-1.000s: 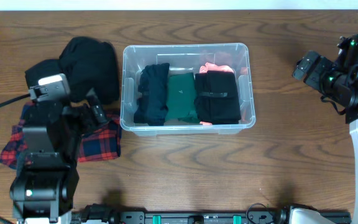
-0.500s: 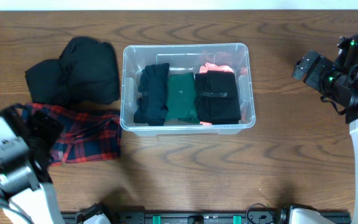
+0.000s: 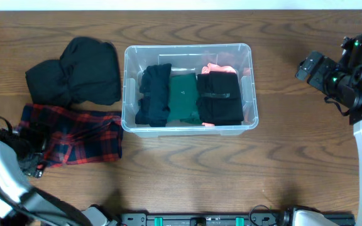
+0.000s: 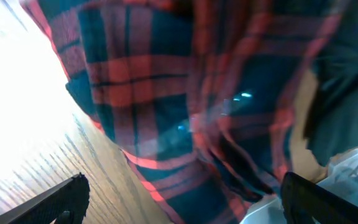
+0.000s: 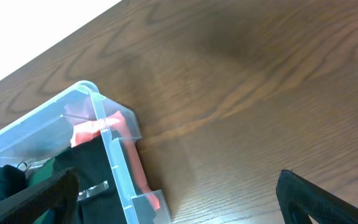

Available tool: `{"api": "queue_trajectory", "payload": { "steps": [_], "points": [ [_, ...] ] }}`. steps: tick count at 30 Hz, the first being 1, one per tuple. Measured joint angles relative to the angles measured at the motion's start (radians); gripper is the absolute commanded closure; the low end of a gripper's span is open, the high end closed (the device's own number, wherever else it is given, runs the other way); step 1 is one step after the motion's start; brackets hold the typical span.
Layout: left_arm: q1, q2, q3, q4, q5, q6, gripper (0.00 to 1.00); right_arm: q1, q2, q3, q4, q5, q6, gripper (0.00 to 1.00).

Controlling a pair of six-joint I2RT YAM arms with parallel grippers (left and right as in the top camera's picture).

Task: Pack container
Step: 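Reach the left gripper to the red plaid shirt and grasp it, then lift the red plaid shirt and carry it over the bin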

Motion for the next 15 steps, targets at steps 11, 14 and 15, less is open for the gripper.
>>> {"api": "queue_trajectory", "payload": {
  "steps": [11, 14, 15],
  "points": [
    [0.117, 0.126, -0.090, 0.222, 0.107, 0.065, 0.02, 0.000, 0.000, 0.000, 0.000, 0.000, 0.000, 0.01],
    [0.117, 0.188, -0.119, 0.257, 0.121, 0.082, 0.02, 0.000, 0.000, 0.000, 0.000, 0.000, 0.000, 0.01],
    [0.117, 0.213, -0.124, 0.267, 0.126, 0.091, 0.02, 0.000, 0.000, 0.000, 0.000, 0.000, 0.000, 0.01]
  ]
}}
